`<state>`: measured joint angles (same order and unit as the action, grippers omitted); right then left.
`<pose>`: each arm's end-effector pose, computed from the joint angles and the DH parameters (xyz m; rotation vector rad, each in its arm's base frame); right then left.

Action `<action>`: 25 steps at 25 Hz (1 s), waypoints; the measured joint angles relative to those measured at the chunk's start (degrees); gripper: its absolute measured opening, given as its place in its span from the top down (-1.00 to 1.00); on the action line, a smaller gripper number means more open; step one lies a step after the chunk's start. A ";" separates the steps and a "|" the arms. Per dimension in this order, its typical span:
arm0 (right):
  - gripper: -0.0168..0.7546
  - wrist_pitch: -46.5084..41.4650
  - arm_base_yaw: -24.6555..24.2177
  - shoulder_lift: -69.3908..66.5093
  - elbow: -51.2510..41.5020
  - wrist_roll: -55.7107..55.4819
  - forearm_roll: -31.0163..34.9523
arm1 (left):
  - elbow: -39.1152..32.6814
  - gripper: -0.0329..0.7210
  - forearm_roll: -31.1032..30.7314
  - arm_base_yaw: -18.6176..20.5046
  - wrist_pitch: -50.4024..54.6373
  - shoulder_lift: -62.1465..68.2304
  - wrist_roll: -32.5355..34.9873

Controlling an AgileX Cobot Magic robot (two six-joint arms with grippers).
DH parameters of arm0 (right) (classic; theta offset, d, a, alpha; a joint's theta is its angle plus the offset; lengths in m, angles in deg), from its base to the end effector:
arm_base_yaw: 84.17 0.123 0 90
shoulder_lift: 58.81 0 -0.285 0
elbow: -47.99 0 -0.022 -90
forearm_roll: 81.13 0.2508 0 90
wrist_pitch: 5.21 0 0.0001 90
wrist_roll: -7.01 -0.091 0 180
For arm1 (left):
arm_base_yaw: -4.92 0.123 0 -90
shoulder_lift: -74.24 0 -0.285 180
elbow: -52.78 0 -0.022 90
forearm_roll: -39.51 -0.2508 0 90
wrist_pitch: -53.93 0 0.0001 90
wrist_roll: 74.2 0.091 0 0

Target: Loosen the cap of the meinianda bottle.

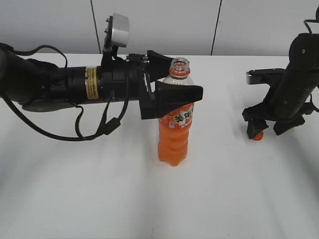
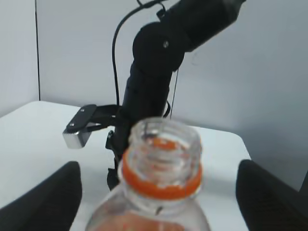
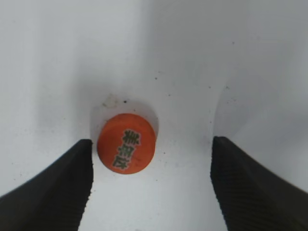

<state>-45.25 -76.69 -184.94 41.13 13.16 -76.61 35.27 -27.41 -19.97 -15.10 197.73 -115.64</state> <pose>0.3737 0.0537 0.1081 -0.2722 3.0072 0.0843 0.3106 -0.2302 0.1752 1.1102 1.3663 -1.1890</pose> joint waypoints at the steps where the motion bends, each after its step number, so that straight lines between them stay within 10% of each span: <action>1: -0.52 0.00 0.00 0.00 0.00 0.15 0.00 | 0.00 -0.66 0.06 0.00 0.00 -0.78 -0.61; 16: -0.52 -0.90 0.00 6.88 0.28 0.91 0.00 | 0.14 -0.66 9.17 0.00 2.09 -12.49 -14.14; 25: -0.52 -9.64 0.00 14.90 0.35 0.24 0.06 | 2.54 -0.66 17.80 1.66 42.88 -24.92 -16.76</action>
<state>-54.89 -76.69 -170.03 41.49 13.41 -76.55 37.81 -9.61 -18.31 27.78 172.82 -132.40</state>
